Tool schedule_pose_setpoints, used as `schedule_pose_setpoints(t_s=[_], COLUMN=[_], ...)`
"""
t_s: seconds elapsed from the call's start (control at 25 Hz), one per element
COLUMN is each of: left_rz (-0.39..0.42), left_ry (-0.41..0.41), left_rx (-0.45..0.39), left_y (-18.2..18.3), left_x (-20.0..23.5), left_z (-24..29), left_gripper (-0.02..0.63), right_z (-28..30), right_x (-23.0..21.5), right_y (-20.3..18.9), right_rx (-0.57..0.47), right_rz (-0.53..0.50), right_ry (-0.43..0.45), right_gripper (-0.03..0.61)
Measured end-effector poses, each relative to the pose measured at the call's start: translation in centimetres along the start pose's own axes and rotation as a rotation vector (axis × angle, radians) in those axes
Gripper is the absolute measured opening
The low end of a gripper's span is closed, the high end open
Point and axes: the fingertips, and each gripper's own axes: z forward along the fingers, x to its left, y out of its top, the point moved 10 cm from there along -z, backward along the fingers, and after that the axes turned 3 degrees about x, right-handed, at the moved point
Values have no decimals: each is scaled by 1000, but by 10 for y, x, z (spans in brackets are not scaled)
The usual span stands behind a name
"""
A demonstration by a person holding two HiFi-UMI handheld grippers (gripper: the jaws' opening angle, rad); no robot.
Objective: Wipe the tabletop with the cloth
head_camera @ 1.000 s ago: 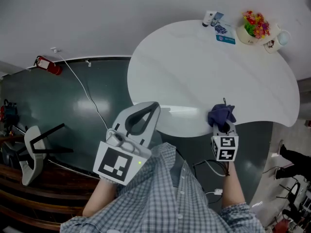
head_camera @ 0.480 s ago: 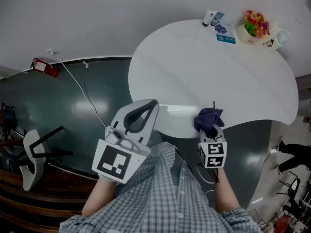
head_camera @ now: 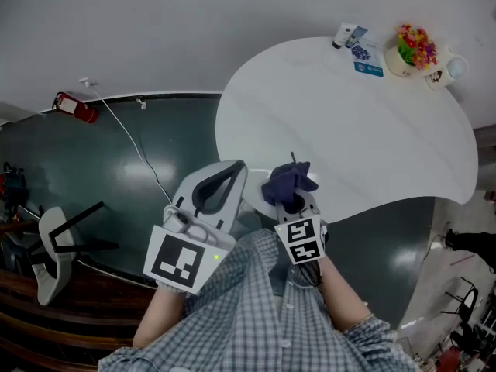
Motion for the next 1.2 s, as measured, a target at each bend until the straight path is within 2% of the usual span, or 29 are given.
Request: schedule_pose_setpoints(t_s=[0.16,0.44,0.64,0.88,1.04,1.2], left_rz=[-1,0,2,4,-2,11], left_ry=[25,48,42,-8,-40,-72], left_rx=[2,3,-7,-8,-12,-20], left_y=[0,1,5,7,8,12], left_x=[10,25,36,39,39,36], left_z=[-5,-11,-11,2,13,27], left_gripper=[2,2,2,2,2,2], right_z=[26,62,77,73,61,42], right_x=[14,27,33,24,8,-24], right_y=[28,73,91,86,74,51], right_rx=[-2,1,-7,-24,-12,1], right_rz=[-59,-133,-138,-108,-82,6], right_ry=[63,113,135,131,82,7], right_gripper=[37,37,37,37,37,37])
